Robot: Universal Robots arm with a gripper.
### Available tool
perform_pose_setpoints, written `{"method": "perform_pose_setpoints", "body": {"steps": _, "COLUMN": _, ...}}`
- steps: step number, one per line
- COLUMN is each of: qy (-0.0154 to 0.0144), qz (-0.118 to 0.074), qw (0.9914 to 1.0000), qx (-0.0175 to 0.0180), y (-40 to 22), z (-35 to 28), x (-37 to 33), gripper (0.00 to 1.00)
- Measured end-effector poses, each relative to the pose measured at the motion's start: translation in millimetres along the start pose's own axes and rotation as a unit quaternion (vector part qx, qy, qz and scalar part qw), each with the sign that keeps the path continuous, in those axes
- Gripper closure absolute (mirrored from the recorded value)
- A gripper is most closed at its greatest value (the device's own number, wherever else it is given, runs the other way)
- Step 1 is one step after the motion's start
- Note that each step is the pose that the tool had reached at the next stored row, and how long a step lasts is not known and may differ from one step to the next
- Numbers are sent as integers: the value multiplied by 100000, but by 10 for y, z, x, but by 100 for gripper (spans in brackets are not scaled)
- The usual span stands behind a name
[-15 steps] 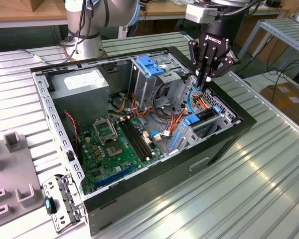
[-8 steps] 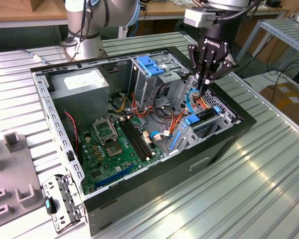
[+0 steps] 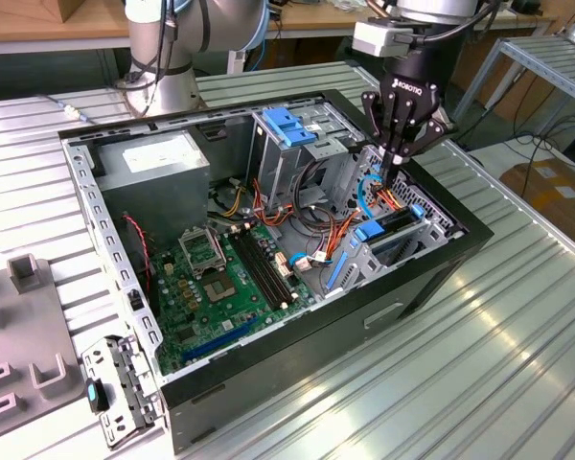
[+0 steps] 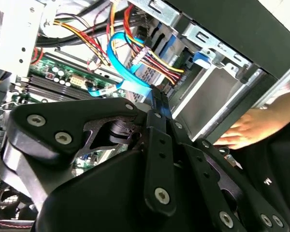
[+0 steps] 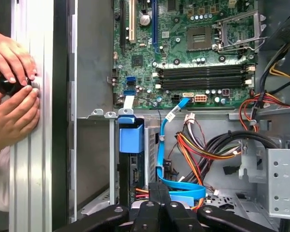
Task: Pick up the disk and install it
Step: 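Insert the second disk wire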
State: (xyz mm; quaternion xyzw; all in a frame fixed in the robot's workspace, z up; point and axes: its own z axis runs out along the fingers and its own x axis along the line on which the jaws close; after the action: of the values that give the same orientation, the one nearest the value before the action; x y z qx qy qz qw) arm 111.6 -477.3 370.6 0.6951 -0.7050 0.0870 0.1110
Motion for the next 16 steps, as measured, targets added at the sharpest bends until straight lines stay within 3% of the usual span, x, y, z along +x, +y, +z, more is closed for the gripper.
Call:
{"method": "perform_pose_setpoints", "body": {"steps": 1, "qy": 457, "qz": 15, "qw": 99999, "qx": 4, "y": 0, "z": 1, "x": -1, "gripper": 90}}
{"method": "perform_pose_setpoints", "body": {"steps": 2, "qy": 1165, "qz": 37, "qw": 99993, "qx": 11, "y": 0, "z": 3, "x": -2, "gripper": 89}}
{"method": "perform_pose_setpoints", "body": {"steps": 4, "qy": 2096, "qz": 76, "qw": 99978, "qx": 19, "y": 0, "z": 9, "x": -5, "gripper": 76}}
{"method": "perform_pose_setpoints", "body": {"steps": 5, "qy": 2337, "qz": 83, "qw": 99973, "qx": 22, "y": 0, "z": 13, "x": -6, "gripper": 76}}
{"method": "perform_pose_setpoints", "body": {"steps": 8, "qy": 2740, "qz": 97, "qw": 99962, "qx": 26, "y": -1, "z": 26, "x": -10, "gripper": 78}}
{"method": "perform_pose_setpoints", "body": {"steps": 9, "qy": 2886, "qz": 103, "qw": 99958, "qx": 25, "y": -1, "z": 32, "x": -12, "gripper": 84}}
{"method": "perform_pose_setpoints", "body": {"steps": 10, "qy": 3046, "qz": 108, "qw": 99954, "qx": 28, "y": -1, "z": 37, "x": -13, "gripper": 84}}
{"method": "perform_pose_setpoints", "body": {"steps": 16, "qy": 3011, "qz": 92, "qw": 99955, "qx": 33, "y": -1, "z": 52, "x": 3, "gripper": 84}}
